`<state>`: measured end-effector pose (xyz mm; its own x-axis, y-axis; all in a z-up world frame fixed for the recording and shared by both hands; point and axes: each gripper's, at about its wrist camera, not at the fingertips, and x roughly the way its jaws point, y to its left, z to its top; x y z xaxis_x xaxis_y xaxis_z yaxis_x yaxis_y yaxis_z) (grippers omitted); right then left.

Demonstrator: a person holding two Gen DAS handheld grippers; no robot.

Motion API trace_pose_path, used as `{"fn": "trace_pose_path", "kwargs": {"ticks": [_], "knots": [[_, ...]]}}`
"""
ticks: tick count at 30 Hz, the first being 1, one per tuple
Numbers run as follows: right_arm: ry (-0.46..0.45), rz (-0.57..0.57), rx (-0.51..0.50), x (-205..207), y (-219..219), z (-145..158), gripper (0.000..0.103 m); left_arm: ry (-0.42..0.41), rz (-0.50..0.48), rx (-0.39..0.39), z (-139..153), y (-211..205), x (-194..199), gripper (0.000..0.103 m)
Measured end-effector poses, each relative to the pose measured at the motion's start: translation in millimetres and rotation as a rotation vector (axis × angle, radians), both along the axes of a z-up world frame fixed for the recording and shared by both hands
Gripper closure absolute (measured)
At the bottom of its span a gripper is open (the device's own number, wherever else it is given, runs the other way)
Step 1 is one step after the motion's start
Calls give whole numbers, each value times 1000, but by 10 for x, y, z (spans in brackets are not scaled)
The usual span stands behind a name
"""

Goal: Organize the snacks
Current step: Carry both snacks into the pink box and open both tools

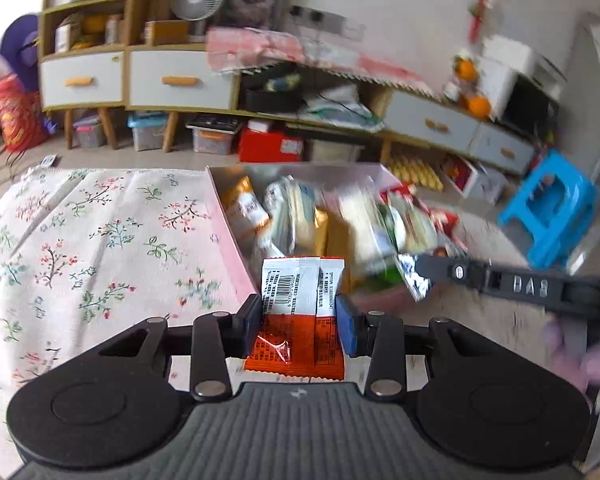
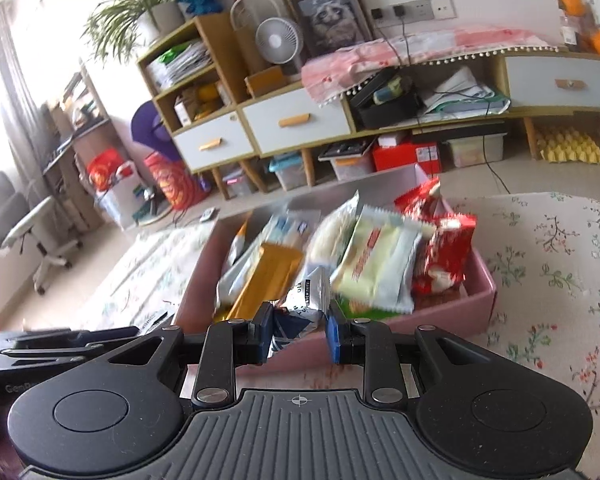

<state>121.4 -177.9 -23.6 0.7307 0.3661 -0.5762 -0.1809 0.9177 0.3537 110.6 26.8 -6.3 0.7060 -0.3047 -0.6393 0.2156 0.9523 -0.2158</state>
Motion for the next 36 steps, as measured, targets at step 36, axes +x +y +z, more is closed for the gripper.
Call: {"fn": "trace_pose_path", "kwargs": {"ticks": [36], "knots": [[65, -40, 119, 247, -144, -55, 48, -47, 113, 15, -113, -226, 209, 35]]}}
